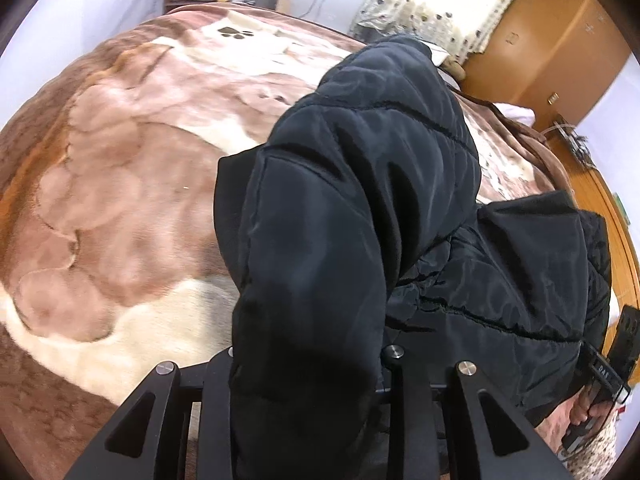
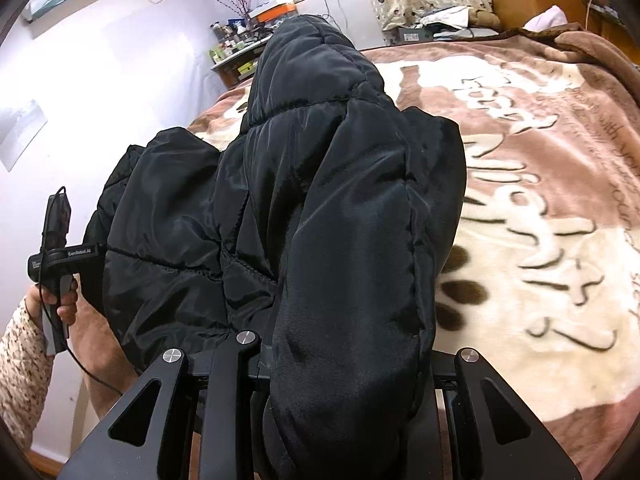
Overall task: Fold large clothes
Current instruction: 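Carry the held jacket bundle with both grippers and lower it onto the blanket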
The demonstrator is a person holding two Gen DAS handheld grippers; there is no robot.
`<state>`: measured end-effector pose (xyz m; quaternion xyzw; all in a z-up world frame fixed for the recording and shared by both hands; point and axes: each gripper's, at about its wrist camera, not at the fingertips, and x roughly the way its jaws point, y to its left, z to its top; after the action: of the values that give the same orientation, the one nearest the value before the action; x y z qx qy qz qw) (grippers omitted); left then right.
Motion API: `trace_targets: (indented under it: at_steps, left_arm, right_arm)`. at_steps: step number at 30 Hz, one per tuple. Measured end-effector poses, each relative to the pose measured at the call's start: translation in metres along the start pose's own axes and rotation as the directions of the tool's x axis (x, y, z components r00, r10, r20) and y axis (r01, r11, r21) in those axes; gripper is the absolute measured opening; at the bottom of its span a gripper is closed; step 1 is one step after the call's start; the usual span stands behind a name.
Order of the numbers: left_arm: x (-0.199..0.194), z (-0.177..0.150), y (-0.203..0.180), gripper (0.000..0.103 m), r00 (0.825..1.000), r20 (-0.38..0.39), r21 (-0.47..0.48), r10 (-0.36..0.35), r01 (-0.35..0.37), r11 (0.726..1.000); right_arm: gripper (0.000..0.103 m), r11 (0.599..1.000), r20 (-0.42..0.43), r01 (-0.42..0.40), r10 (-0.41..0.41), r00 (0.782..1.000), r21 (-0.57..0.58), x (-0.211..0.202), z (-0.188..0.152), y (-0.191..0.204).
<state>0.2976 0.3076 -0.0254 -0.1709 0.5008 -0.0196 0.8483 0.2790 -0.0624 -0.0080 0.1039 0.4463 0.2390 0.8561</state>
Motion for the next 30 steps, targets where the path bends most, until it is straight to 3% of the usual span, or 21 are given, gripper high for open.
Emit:
trace_targets:
  at_steps: [10, 18, 27, 30]
  left_arm:
    - [0.010, 0.014, 0.027, 0.030, 0.999, 0.012, -0.030, 0.051, -0.050, 0.998]
    - [0.030, 0.000, 0.048, 0.032, 0.999, -0.007, -0.076, 0.046, -0.046, 0.996]
    - [0.044, -0.008, 0.050, 0.044, 0.996, -0.025, -0.044, 0.086, -0.087, 0.995]
    - [0.048, -0.009, 0.050, 0.054, 0.993, -0.029, -0.040, 0.111, -0.112, 0.993]
  right_arm:
    - [0.028, 0.998, -0.004, -0.039, 0.039, 0.999, 0.040, 0.021, -0.014, -0.014]
    - [0.029, 0.997, -0.027, -0.020, 0.022, 0.999, 0.070, 0.027, -0.021, -0.049]
    - [0.036, 0.998, -0.054, 0.039, -0.036, 0.998, 0.052, 0.031, -0.026, -0.076]
    - [0.040, 0.997, -0.068, 0.061, -0.058, 0.996, 0.041, 0.033, -0.027, -0.082]
